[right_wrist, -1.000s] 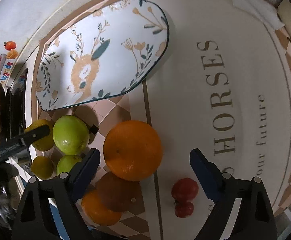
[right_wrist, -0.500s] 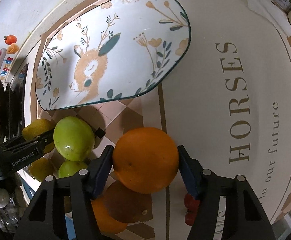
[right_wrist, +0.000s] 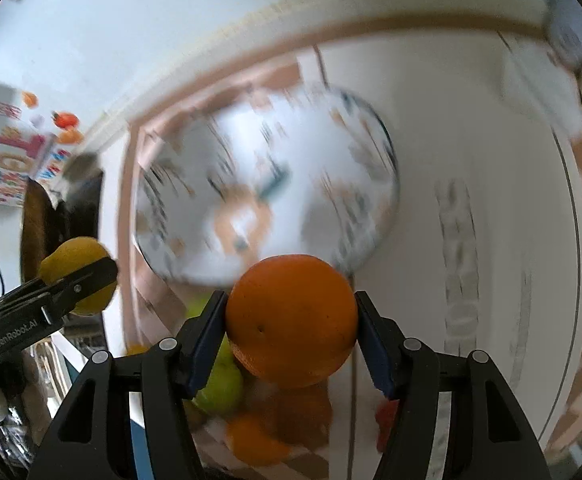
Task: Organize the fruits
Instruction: 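Place the pear on the plate with the left tool while the right places the orange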
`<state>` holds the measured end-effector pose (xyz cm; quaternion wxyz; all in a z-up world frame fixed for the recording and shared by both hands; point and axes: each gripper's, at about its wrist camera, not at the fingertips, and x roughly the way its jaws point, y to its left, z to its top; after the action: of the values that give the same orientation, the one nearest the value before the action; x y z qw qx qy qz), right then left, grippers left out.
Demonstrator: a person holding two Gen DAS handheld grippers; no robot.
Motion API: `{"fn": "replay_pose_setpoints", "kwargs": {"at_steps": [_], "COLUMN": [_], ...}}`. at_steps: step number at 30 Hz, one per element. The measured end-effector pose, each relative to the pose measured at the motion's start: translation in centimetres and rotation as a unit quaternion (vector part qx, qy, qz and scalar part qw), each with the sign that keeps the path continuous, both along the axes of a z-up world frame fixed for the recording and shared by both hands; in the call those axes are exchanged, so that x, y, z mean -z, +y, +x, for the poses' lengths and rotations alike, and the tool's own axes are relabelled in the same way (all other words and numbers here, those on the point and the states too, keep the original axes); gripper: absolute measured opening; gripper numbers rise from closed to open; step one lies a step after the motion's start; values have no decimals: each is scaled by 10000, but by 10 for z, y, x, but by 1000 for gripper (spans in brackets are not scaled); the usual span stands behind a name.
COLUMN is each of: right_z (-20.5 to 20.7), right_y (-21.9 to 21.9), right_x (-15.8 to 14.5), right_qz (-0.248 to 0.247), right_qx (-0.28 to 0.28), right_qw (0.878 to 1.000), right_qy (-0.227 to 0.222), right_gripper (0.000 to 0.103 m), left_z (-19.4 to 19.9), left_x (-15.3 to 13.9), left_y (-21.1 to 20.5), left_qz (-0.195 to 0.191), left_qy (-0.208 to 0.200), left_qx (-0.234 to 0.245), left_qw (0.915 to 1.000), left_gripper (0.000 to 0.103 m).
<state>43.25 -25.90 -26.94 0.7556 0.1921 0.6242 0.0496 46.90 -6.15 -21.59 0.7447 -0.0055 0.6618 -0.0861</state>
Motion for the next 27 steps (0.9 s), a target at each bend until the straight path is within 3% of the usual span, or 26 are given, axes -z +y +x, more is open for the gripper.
{"fn": "replay_pose_setpoints", "kwargs": {"at_steps": [2,5,6,11,16,24,26,27], "right_z": [25,60,71,111,127,137,139,140], "right_y": [5,14,17,31,40,31,26,23], "right_x": [-5,2,6,24,35,51,53,53], "right_qz": [-53,-215,-233,-378,-534,-338,-313,-344], "right_qx": [-131,-347,-421,-903,-1217,-1124,-1014,-971], "right_qw": [9998,9990,9987,9951,9911,9928,9937,9939], "right_qy": [-156,-200,-164,-155,-40,245,350,391], "right_gripper": [65,65,65,65,65,67,84,87], "left_z": [25,60,70,99,111,112,118,118], "left_x": [4,31,41,72,89,105,107,104], "left_y": [-2,-2,-5,-14,-21,-22,-26,-28], "left_qz": [-185,-556,-789,-1091,-1062,-971,-905,-806], "left_qy": [92,542,405,885,1055,1174,1174,1101], "left_qx": [-119,-336,-394,-667,-739,-928,-897,-824], "left_qw": [9997,9964,9953,9878,9860,9840,9849,9872], "left_gripper": [61,61,61,61,61,62,62,63]}}
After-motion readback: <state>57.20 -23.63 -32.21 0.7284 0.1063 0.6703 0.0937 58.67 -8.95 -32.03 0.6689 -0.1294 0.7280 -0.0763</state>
